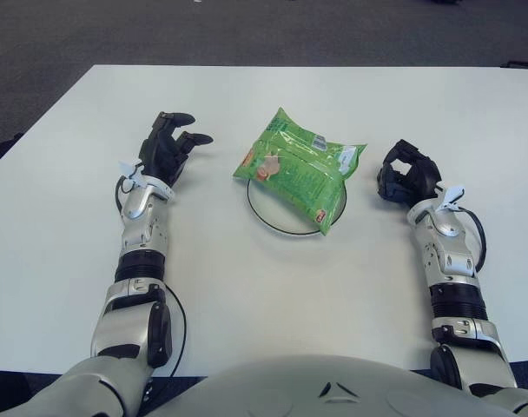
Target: Put the snack into the plate.
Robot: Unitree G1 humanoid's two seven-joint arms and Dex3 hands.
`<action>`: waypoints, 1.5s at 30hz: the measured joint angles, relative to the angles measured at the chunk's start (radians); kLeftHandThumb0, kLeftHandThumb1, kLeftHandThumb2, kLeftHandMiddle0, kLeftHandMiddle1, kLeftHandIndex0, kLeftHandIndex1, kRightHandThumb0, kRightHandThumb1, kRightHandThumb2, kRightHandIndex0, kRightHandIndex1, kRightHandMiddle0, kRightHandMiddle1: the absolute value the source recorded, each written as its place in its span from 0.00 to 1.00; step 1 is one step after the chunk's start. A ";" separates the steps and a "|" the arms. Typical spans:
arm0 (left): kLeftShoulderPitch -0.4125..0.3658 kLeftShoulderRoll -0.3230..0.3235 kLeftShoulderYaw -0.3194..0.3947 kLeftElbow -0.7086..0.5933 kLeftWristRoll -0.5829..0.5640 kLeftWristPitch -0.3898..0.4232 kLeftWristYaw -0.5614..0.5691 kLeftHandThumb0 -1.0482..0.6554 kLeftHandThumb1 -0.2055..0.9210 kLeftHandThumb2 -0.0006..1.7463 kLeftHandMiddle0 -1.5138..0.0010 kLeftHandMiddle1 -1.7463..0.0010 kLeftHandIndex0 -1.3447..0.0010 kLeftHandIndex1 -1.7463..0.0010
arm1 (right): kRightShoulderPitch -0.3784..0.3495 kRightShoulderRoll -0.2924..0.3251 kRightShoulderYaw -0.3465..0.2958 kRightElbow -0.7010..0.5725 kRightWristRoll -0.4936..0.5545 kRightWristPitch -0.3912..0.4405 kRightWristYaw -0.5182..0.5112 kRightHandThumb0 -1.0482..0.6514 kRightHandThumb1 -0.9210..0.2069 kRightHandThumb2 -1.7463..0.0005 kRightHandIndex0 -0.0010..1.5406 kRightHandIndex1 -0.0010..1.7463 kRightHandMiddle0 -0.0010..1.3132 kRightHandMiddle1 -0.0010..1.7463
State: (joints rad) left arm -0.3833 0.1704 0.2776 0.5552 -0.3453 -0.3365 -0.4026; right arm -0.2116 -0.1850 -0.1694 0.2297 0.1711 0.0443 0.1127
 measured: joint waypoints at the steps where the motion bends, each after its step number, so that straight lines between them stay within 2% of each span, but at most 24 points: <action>1: 0.005 0.001 -0.004 -0.008 0.006 0.002 0.003 0.32 0.50 0.74 0.25 0.00 0.55 0.00 | 0.000 0.000 0.000 -0.001 0.000 0.000 0.000 0.32 0.57 0.22 0.84 1.00 0.49 1.00; 4: 0.027 0.002 -0.012 -0.049 0.022 0.005 0.012 0.32 0.44 0.78 0.21 0.00 0.52 0.00 | 0.001 -0.003 0.000 -0.007 -0.001 0.004 0.000 0.32 0.57 0.22 0.84 1.00 0.49 1.00; 14: 0.078 -0.006 -0.023 -0.151 0.045 0.034 0.068 0.32 0.41 0.79 0.19 0.00 0.51 0.00 | 0.010 -0.008 -0.003 -0.031 -0.003 0.019 -0.001 0.32 0.57 0.22 0.85 1.00 0.50 1.00; 26: 0.171 -0.060 -0.065 -0.371 0.121 0.141 0.254 0.33 0.46 0.76 0.20 0.00 0.54 0.00 | 0.029 -0.025 -0.012 -0.053 -0.004 0.026 0.000 0.32 0.57 0.22 0.85 1.00 0.49 1.00; 33: 0.209 -0.080 -0.097 -0.465 0.146 0.166 0.323 0.34 0.49 0.73 0.22 0.00 0.56 0.00 | 0.033 -0.027 -0.021 -0.058 -0.003 0.016 -0.010 0.33 0.57 0.22 0.84 1.00 0.49 1.00; 41: 0.230 -0.086 -0.145 -0.504 0.180 0.174 0.389 0.35 0.53 0.70 0.23 0.00 0.58 0.00 | 0.031 -0.010 -0.043 -0.052 0.005 -0.015 -0.044 0.33 0.57 0.22 0.84 1.00 0.49 1.00; 45: 0.236 -0.087 -0.160 -0.507 0.197 0.175 0.425 0.35 0.54 0.69 0.24 0.00 0.60 0.00 | 0.027 0.000 -0.071 -0.037 0.007 -0.080 -0.078 0.32 0.57 0.22 0.84 1.00 0.49 1.00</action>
State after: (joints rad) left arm -0.1470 0.0833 0.1172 0.0482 -0.1480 -0.1613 0.0227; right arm -0.1850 -0.1846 -0.2405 0.1927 0.1778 -0.0358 0.0351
